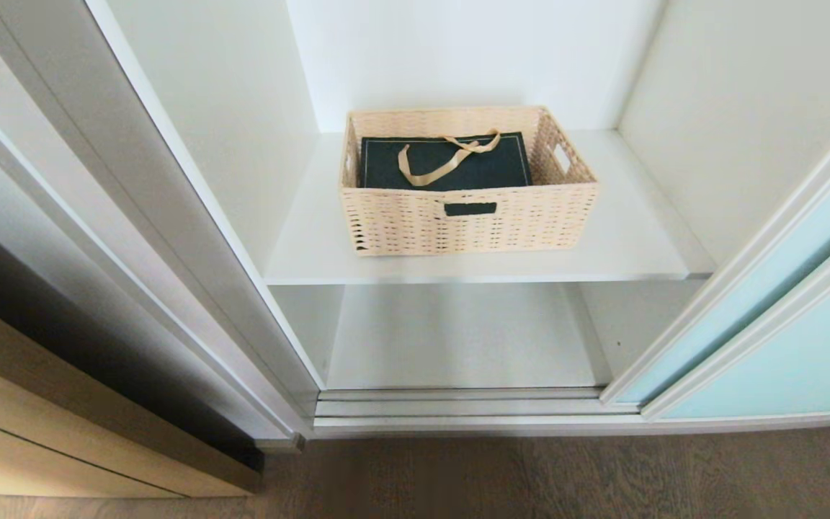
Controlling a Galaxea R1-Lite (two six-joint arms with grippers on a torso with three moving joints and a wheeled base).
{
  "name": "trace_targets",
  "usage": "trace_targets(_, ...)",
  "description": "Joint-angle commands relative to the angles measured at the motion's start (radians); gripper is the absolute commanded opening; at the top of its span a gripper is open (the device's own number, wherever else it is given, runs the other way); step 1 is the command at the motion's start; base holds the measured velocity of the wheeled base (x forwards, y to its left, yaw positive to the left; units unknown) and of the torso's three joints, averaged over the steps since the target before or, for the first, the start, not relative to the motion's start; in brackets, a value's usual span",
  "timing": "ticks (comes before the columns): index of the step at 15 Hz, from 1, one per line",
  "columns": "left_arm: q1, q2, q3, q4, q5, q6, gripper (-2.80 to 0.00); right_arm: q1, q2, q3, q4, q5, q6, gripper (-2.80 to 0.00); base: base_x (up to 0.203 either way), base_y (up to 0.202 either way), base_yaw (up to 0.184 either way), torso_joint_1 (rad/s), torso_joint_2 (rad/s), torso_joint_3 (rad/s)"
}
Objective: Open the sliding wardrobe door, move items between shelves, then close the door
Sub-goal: Open the door, then place the basket on the lower shelf
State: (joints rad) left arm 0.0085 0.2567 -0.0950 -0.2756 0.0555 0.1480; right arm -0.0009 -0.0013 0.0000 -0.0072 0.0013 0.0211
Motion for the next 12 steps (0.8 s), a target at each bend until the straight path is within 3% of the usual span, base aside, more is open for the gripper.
trace_targets(1,-0.002,-0.135,0.075,0.012,-0.028,0.011,-2.8,0.0,0.001,0.002,0.0,0.0,0.0,-2.8,0.0,0.0,0.0,0.0,0.0,0.0)
trace_targets(4,-0.005,-0.256,0.093,0.2,-0.044,0.011,-2.8,-0.001,0.0,0.002,0.0,0.0,0.0,-2.8,0.0,0.0,0.0,0.0,0.0,0.0)
trace_targets(7,-0.007,-0.255,0.095,0.286,-0.091,-0.041,-2.8,0.0,0.0,0.002,0.0,0.0,0.0,-2.8,0.0,0.0,0.0,0.0,0.0,0.0)
trace_targets(12,-0.005,-0.255,0.095,0.285,-0.095,-0.027,-2.8,-0.001,0.0,0.002,0.0,0.0,0.0,-2.8,0.0,0.0,0.0,0.0,0.0,0.0)
